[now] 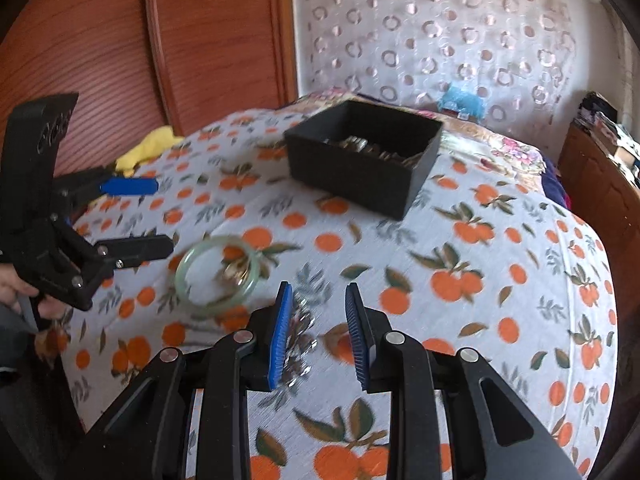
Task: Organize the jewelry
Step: 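Grasp the silver hairpins with the right tool while the left moves to the jade bangle, then grasp and lift the jade bangle with the left tool while the right holds the hairpins, then carry the jade bangle and hairpins into the box and open both tools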
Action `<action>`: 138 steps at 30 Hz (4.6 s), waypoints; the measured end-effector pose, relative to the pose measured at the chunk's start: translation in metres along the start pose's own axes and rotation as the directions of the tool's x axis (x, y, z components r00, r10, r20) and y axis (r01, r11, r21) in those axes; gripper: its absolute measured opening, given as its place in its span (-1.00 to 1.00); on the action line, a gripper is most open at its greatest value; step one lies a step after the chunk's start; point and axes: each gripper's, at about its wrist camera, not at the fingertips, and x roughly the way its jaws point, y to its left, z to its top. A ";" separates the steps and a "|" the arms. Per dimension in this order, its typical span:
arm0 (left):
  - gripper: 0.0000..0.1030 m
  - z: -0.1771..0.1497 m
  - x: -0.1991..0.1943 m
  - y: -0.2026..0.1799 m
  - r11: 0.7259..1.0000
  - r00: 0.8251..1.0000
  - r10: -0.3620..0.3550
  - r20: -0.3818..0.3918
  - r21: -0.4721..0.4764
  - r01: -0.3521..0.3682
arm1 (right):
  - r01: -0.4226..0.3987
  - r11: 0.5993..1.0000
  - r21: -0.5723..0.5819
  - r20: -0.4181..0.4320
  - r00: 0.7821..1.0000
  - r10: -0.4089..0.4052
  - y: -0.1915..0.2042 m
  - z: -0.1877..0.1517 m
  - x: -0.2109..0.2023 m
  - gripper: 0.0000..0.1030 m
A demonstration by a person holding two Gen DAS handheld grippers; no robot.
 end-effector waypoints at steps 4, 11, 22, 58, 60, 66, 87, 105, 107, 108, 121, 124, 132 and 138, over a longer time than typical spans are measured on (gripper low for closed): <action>0.84 -0.007 -0.006 0.004 1.000 1.000 -0.003 -0.004 -0.013 0.003 | -0.005 1.000 -0.008 -0.036 0.999 0.004 0.003 -0.003 0.010 -0.43; 0.84 -0.007 -0.004 0.001 0.999 1.000 -0.028 -0.010 -0.014 0.028 | -0.030 1.000 -0.005 -0.076 0.997 0.029 0.004 -0.005 0.019 -0.42; 0.84 -0.004 0.012 -0.019 0.998 0.997 -0.064 -0.048 0.014 0.065 | -0.028 0.999 -0.018 -0.028 0.999 0.027 0.002 -0.009 0.002 -0.71; 0.34 0.010 0.044 -0.053 0.988 0.990 -0.075 -0.123 0.126 0.091 | 0.050 0.997 0.055 0.079 0.995 -0.054 -0.041 -0.006 -0.041 -1.00; 0.34 0.009 0.043 -0.053 0.987 0.990 -0.080 -0.118 0.128 0.095 | 0.050 0.997 0.060 0.072 0.996 -0.055 -0.041 -0.007 -0.039 -1.00; 0.34 0.009 0.037 -0.051 0.989 0.992 -0.091 -0.088 0.112 0.101 | 0.062 0.995 0.077 0.073 0.995 -0.068 -0.045 -0.015 -0.039 -0.93; 0.34 0.013 0.025 -0.052 0.988 0.993 -0.107 -0.041 0.104 0.111 | -0.051 0.988 0.146 -0.032 0.998 0.056 -0.054 -0.035 -0.011 -0.63; 0.34 0.057 0.017 -0.040 0.993 0.993 -0.095 0.065 0.081 0.089 | 0.013 0.998 0.057 0.101 0.995 -0.018 -0.060 0.010 -0.052 -0.80; 0.34 0.065 0.018 -0.036 0.994 0.993 -0.090 0.076 0.070 0.085 | 0.006 0.998 0.056 0.110 0.994 -0.013 -0.063 0.017 -0.052 -0.80; 0.34 0.067 0.019 -0.034 0.994 0.993 -0.089 0.079 0.066 0.084 | 0.005 0.998 0.055 0.116 0.993 -0.012 -0.064 0.021 -0.052 -0.80; 0.34 0.108 0.027 -0.009 0.998 0.993 -0.067 0.093 0.018 0.066 | -0.037 0.998 0.054 0.150 0.988 0.028 -0.090 0.089 -0.032 -0.80; 0.34 0.119 0.031 -0.005 0.998 0.994 -0.063 0.090 0.014 0.062 | -0.050 0.997 0.058 0.152 0.988 0.041 -0.097 0.105 -0.023 -0.80; 0.34 0.147 0.046 0.010 0.999 0.995 -0.055 0.078 0.001 0.055 | -0.083 0.994 0.075 0.158 0.985 0.071 -0.114 0.144 0.002 -0.80; 0.34 0.161 0.058 0.020 0.998 0.996 -0.057 0.068 -0.011 0.058 | -0.093 0.992 0.083 0.140 0.987 0.081 -0.120 0.159 0.029 -0.80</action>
